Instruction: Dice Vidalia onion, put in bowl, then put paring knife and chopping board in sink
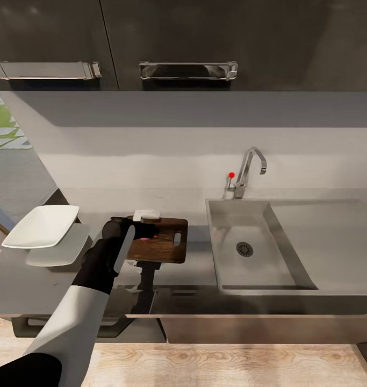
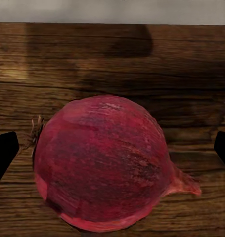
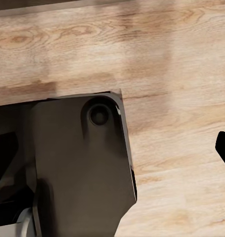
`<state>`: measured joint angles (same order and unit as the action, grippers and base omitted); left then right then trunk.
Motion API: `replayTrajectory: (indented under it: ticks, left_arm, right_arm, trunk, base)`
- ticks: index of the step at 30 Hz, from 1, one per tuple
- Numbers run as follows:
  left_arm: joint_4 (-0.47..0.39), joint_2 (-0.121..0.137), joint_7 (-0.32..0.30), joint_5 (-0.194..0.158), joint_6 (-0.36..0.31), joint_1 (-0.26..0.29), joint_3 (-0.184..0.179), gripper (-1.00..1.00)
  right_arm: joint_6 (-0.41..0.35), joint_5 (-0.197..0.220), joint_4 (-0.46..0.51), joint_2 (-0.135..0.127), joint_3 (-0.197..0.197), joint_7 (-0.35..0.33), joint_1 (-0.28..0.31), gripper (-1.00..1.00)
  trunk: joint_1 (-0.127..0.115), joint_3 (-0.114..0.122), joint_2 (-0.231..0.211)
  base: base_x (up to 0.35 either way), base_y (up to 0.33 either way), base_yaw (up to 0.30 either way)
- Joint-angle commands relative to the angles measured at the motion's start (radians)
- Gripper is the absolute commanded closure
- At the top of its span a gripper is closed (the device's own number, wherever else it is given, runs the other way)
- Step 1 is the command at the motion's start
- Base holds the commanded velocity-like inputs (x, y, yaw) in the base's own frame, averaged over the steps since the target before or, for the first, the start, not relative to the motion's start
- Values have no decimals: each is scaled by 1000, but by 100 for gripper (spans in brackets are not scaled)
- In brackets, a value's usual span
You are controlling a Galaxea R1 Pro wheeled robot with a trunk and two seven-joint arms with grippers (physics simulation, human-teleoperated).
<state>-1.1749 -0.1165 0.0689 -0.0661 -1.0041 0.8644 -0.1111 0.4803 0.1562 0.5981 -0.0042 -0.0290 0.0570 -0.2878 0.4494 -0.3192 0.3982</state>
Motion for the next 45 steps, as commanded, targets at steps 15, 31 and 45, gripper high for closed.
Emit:
replayTrajectory:
  ticks: [15,31,45]
  left_arm:
    - [-2,0,7,-8,-4,1,-1,-100]
    - [-125,0,8,-7,-7,1,0,-100]
    - [-165,1,8,-8,-8,1,-1,-100]
  right_arm:
    - [1,6,2,0,-3,3,-1,-100]
    - [1,6,2,0,-3,3,0,-100]
    - [1,6,2,0,-3,3,0,-100]
  trunk:
    - [1,-2,2]
    - [1,-2,2]
    - [1,-2,2]
  base:
    - [0,0,0]
    - [0,0,0]
    - [-10,0,0]
